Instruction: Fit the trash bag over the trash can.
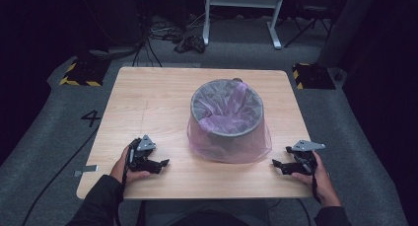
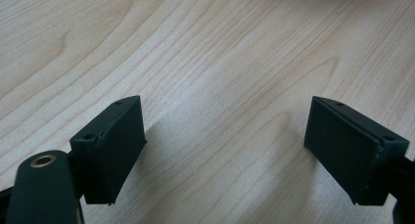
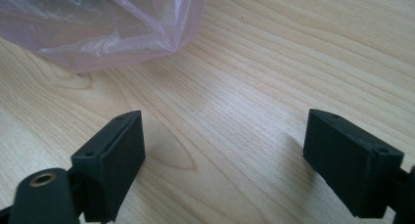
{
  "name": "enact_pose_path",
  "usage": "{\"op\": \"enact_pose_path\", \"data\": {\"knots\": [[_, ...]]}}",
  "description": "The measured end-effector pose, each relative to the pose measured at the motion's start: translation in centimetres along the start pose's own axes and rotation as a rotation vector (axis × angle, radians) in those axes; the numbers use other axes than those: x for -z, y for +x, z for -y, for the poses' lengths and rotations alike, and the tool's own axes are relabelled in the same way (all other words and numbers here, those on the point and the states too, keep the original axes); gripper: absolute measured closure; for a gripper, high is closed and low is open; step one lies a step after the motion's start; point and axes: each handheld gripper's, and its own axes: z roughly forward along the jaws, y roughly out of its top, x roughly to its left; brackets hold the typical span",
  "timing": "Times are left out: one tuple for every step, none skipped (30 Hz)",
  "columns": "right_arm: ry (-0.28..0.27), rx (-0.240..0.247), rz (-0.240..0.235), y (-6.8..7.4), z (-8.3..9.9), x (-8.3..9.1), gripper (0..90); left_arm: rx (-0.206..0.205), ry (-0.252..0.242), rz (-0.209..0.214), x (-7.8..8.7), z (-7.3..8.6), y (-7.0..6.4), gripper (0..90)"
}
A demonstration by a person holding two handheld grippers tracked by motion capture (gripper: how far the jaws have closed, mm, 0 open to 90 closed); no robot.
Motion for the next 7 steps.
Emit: {"op": "enact_pose_path", "data": {"knots": [[0.0,0.0,-0.001,0.0,0.0,0.0,15.4,0.0,0.0,0.0,0.0,0.0,0.0,15.0],[0.0,0.0,0.0,0.0,0.0,0.0,15.4,0.0,0.0,0.0,0.0,0.0,0.0,15.0],[0.0,0.0,0.0,0.01,0.0,0.0,15.4,0.0,0.0,0.0,0.0,0.0,0.0,15.0],[-0.001,0.001,0.001,0.01,0.0,0.0,15.4,0.0,0.0,0.0,0.0,0.0,0.0,15.0],[-0.001,0.002,0.001,0.02,0.01,0.0,15.4,0.0,0.0,0.0,0.0,0.0,0.0,15.0],[-0.001,0.001,0.0,0.02,0.01,0.01,15.4,0.0,0.0,0.0,0.0,0.0,0.0,15.0],[-0.001,0.001,0.0,0.02,0.02,0.01,15.5,-0.001,0.001,0.0,0.01,0.0,0.01,15.0]]}}
